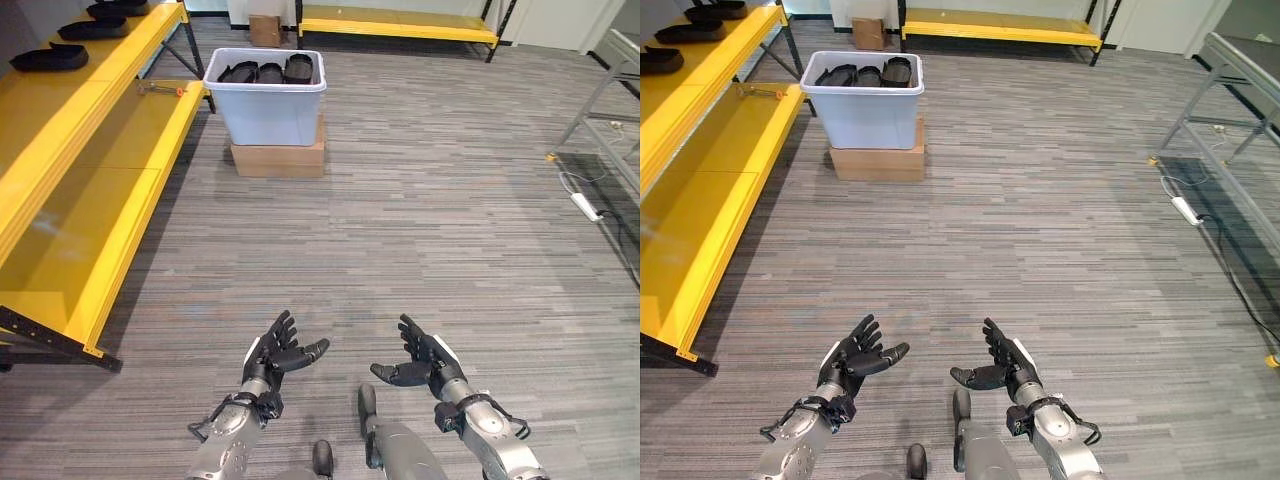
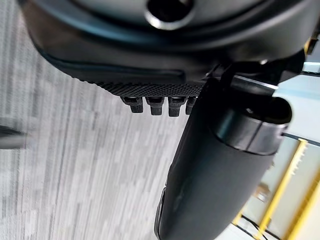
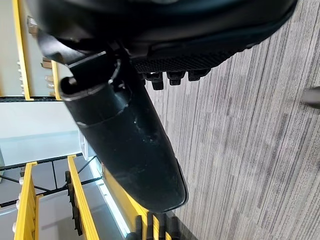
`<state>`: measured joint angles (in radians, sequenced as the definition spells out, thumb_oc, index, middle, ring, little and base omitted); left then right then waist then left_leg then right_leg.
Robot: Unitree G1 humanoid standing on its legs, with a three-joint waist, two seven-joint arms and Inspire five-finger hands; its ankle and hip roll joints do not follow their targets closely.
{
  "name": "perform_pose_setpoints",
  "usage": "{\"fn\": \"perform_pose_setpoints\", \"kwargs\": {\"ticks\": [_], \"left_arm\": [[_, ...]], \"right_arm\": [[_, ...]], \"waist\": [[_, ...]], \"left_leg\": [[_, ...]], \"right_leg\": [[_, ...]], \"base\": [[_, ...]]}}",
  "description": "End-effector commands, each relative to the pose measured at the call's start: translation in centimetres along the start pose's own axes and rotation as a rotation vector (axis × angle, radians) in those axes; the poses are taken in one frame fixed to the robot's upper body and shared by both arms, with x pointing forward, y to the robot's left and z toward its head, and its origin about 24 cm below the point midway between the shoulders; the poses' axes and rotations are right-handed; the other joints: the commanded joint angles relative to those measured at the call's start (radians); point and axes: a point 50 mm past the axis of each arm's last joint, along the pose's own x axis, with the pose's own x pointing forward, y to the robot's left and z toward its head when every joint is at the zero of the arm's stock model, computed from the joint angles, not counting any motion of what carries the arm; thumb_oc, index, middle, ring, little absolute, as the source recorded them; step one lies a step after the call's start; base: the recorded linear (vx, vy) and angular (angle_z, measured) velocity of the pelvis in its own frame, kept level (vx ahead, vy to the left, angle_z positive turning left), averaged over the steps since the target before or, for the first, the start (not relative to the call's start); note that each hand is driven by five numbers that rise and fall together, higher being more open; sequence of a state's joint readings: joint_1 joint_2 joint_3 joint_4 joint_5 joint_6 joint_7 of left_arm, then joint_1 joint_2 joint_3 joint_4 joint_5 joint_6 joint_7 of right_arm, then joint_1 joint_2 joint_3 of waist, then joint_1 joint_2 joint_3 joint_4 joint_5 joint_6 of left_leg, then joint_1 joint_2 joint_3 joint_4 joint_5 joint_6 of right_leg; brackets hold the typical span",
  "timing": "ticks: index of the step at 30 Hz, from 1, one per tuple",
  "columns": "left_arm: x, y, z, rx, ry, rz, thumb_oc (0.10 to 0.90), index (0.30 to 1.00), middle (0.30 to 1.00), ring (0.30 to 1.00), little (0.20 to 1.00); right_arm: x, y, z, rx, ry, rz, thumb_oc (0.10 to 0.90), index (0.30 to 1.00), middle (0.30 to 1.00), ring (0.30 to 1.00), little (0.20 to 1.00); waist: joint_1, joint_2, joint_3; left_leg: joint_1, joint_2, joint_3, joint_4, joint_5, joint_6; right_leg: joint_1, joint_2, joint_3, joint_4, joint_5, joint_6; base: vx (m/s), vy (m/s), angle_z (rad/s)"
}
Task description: Move parts from the plastic box to the shelf.
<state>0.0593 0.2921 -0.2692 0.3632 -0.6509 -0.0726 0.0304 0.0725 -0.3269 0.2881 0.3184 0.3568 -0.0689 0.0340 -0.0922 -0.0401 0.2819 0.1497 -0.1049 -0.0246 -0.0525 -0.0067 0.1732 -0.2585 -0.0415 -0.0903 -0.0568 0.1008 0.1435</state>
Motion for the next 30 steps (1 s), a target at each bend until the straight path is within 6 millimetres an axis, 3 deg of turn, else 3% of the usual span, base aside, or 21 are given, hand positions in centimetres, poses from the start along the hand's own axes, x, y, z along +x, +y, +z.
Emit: {"fn": "perform_pose_setpoints", "kwargs": {"ticks": [1, 4, 8, 16, 25, 28, 30], "left_arm": [[0.0, -2.4, 3.4, 0.024, -0.213, -0.127, 0.900, 1.000, 1.000, 1.000, 1.000], [0.2, -2.6, 2.4, -0.070, -0.153, -0.126, 0.900, 1.000, 1.000, 1.000, 1.000], [0.2, -3.3, 2.5, -0.043, -0.164, -0.147, 0.900, 1.000, 1.000, 1.000, 1.000], [-0.1, -3.5, 2.7, -0.017, -0.147, -0.157, 0.900, 1.000, 1.000, 1.000, 1.000], [-0.5, -3.1, 2.5, 0.015, -0.150, -0.171, 0.900, 1.000, 1.000, 1.000, 1.000], [-0.5, -3.0, 2.4, 0.006, -0.147, -0.166, 0.900, 1.000, 1.000, 1.000, 1.000], [-0.4, -3.0, 2.9, 0.005, -0.183, -0.153, 0.900, 1.000, 1.000, 1.000, 1.000]], "right_arm": [[0.8, -0.6, 5.3, -0.035, -0.274, -0.002, 0.900, 1.000, 1.000, 1.000, 1.000], [0.8, -0.6, 5.0, -0.059, -0.260, 0.015, 0.900, 1.000, 1.000, 1.000, 1.000], [0.9, -0.5, 5.0, -0.058, -0.250, 0.003, 0.900, 1.000, 1.000, 1.000, 1.000], [1.0, -0.1, 5.3, -0.050, -0.240, 0.006, 0.900, 1.000, 1.000, 1.000, 1.000], [0.5, -0.5, 4.6, -0.044, -0.208, -0.010, 0.900, 1.000, 1.000, 1.000, 1.000], [0.4, -0.4, 4.4, -0.053, -0.201, 0.001, 0.900, 1.000, 1.000, 1.000, 1.000], [0.3, -0.4, 4.7, -0.173, -0.220, -0.003, 0.900, 1.000, 1.000, 1.000, 1.000]], "waist": [[-0.012, -0.005, -0.071], [-0.025, -0.011, -0.078], [-0.030, -0.023, -0.090], [-0.015, -0.029, -0.084], [-0.041, 0.003, -0.108], [-0.052, 0.019, -0.121], [-0.061, 0.032, -0.131]], "left_leg": [[0.127, -0.039, -0.049, -0.011, -0.136, -0.048], [0.129, -0.057, -0.072, 0.006, -0.158, -0.034], [0.130, -0.068, -0.095, 0.037, -0.188, -0.026], [0.133, -0.041, -0.077, 0.053, -0.213, -0.036], [0.159, 0.010, -0.062, 0.067, -0.222, -0.076], [0.159, 0.031, -0.057, 0.098, -0.182, -0.098], [0.149, 0.049, -0.064, 0.143, -0.139, -0.117]], "right_leg": [[-0.021, 0.040, 0.007, 0.028, 0.139, 0.011], [0.008, 0.043, 0.058, -0.001, 0.144, 0.001], [0.039, 0.041, 0.117, -0.003, 0.151, -0.006], [0.040, 0.033, 0.083, 0.106, 0.113, -0.034], [0.009, 0.048, 0.062, 0.198, 0.045, -0.074], [0.009, 0.058, 0.058, 0.228, 0.011, -0.092], [0.012, 0.069, 0.071, 0.248, -0.019, -0.105]], "base": [[0.19, -0.002, 0.25], [0.23, -0.021, 0.28], [0.23, -0.079, 0.60], [0.22, -0.140, 0.12], [0.28, -0.178, 0.09], [0.28, -0.180, -0.02], [0.28, -0.207, -0.03]]}}
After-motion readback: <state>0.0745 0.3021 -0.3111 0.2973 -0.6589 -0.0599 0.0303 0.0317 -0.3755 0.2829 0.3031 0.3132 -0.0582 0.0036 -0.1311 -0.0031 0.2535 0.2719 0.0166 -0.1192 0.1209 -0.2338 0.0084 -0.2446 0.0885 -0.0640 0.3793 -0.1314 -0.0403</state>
